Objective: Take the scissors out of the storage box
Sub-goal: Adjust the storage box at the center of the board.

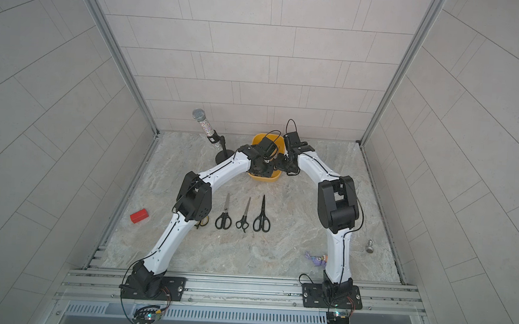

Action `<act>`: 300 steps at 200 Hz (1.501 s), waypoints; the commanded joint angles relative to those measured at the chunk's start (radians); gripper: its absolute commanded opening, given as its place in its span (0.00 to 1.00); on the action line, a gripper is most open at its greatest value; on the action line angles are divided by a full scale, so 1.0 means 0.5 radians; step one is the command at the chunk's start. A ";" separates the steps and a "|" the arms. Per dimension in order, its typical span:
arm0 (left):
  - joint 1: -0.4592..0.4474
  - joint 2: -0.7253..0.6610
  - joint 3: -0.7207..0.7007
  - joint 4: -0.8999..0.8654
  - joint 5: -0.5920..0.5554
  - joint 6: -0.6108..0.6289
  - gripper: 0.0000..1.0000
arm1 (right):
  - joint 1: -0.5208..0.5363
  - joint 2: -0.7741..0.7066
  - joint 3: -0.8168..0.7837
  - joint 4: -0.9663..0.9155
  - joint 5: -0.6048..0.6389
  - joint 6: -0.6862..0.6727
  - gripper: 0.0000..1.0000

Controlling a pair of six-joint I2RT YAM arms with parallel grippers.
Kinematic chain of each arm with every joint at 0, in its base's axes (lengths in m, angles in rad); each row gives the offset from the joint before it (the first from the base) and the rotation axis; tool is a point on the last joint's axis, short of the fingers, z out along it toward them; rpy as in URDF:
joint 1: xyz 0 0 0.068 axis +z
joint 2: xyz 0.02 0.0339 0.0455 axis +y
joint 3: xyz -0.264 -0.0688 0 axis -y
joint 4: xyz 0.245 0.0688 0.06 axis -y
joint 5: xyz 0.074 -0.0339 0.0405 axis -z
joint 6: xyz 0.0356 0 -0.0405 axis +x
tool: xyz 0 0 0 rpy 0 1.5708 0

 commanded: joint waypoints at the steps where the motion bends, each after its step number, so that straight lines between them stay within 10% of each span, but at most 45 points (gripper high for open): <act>1: 0.020 0.052 0.107 0.077 -0.039 -0.004 0.38 | 0.018 0.014 0.001 0.103 -0.075 0.051 0.00; 76: 0.031 0.079 0.132 0.137 -0.052 0.007 0.38 | 0.021 0.136 0.087 0.046 -0.113 0.058 0.00; 139: 0.036 0.150 0.161 0.190 -0.042 -0.007 0.38 | 0.012 0.107 0.135 0.044 -0.139 0.081 0.45; 300: 0.003 0.353 0.334 0.187 -0.124 0.002 0.35 | -0.212 -0.284 -0.125 0.016 -0.120 0.176 0.49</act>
